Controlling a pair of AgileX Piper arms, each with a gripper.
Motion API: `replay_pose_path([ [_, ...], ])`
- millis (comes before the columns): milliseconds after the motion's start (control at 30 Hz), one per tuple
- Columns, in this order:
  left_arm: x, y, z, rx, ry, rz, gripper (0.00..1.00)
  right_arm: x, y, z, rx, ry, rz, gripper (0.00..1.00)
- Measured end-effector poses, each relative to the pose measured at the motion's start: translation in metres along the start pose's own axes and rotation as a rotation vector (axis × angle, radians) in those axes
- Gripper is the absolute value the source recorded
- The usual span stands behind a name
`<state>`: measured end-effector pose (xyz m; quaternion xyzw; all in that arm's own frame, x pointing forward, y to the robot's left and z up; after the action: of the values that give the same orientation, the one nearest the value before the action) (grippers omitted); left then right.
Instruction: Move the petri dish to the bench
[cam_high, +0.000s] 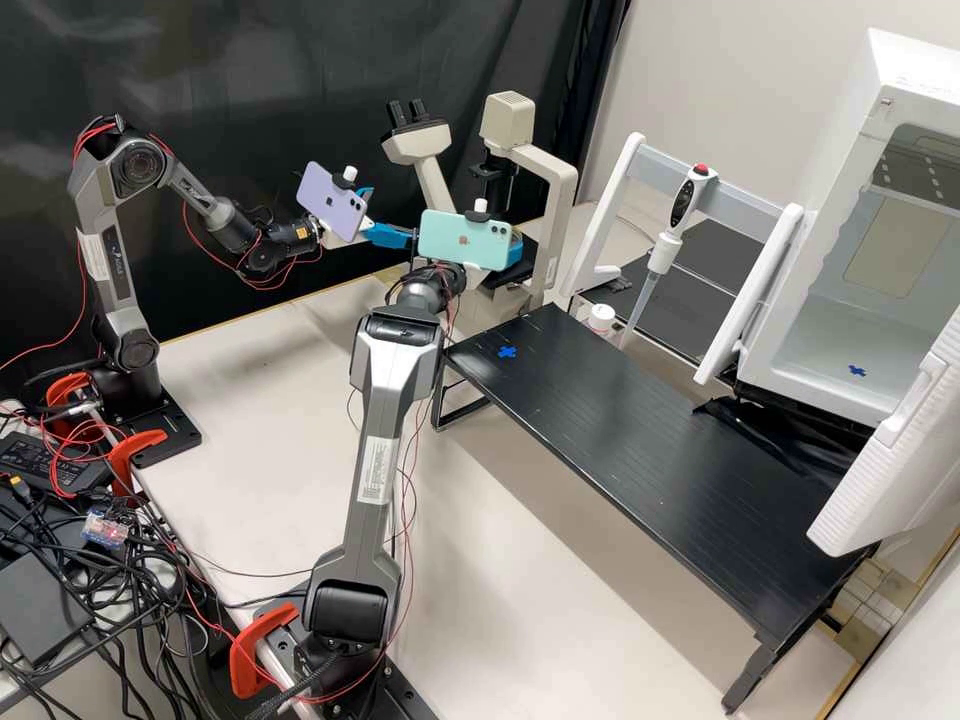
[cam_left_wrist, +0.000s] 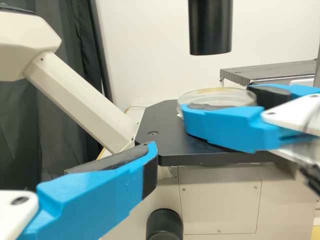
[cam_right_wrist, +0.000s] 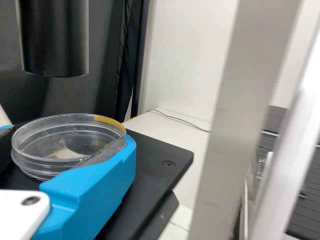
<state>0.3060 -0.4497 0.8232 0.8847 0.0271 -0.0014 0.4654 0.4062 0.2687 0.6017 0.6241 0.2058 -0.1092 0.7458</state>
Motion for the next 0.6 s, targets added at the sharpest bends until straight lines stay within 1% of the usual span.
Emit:
replay_pose_path([
  [33, 0.000, 0.000, 0.000, 0.000, 0.000, 0.000, 1.00, -0.003, 0.000, 0.001, -0.002, 0.004, 0.002, 0.00],
  [67, 0.000, 0.000, 0.000, 0.000, 0.000, 0.000, 1.00, -0.010, 0.003, 0.002, 0.004, 0.009, 0.008, 0.00],
  [133, 0.000, 0.000, 0.000, 0.000, 0.000, 0.000, 1.00, -0.020, 0.003, 0.005, -0.018, 0.026, 0.014, 0.00],
  [167, 0.000, 0.000, 0.000, 0.000, 0.000, 0.000, 1.00, -0.027, 0.004, 0.006, 0.002, 0.035, 0.016, 0.00],
  [233, 0.000, 0.000, 0.000, 0.000, 0.000, 0.000, 1.00, -0.042, 0.008, 0.008, -0.011, 0.064, 0.029, 0.00],
  [267, 0.000, 0.000, 0.000, 0.000, 0.000, 0.000, 1.00, -0.047, 0.010, 0.009, -0.004, 0.070, 0.036, 0.00],
  [300, 0.000, 0.000, 0.000, 0.000, 0.000, 0.000, 1.00, -0.058, 0.014, 0.009, -0.015, 0.089, 0.052, 0.00],
  [333, 0.000, 0.000, 0.000, 0.000, 0.000, 0.000, 1.00, -0.065, 0.016, 0.009, -0.008, 0.104, 0.061, 0.00],
  [367, 0.000, 0.000, 0.000, 0.000, 0.000, 0.000, 1.00, -0.076, 0.020, 0.009, -0.013, 0.122, 0.067, 0.00],
  [400, 0.000, 0.000, 0.000, 0.000, 0.000, 0.000, 1.00, -0.081, 0.022, 0.007, -0.009, 0.136, 0.072, 0.00],
  [500, 0.000, 0.000, 0.000, 0.000, 0.000, 0.000, 1.00, -0.108, 0.027, 0.011, -0.005, 0.177, 0.081, 0.00],
  [533, 0.000, 0.000, 0.000, 0.000, 0.000, 0.000, 1.00, -0.116, 0.031, 0.011, 0.002, 0.194, 0.097, 0.00],
  [600, 0.000, 0.000, 0.000, 0.000, 0.000, 0.000, 1.00, -0.129, 0.033, 0.015, 0.005, 0.221, 0.110, 0.00],
])
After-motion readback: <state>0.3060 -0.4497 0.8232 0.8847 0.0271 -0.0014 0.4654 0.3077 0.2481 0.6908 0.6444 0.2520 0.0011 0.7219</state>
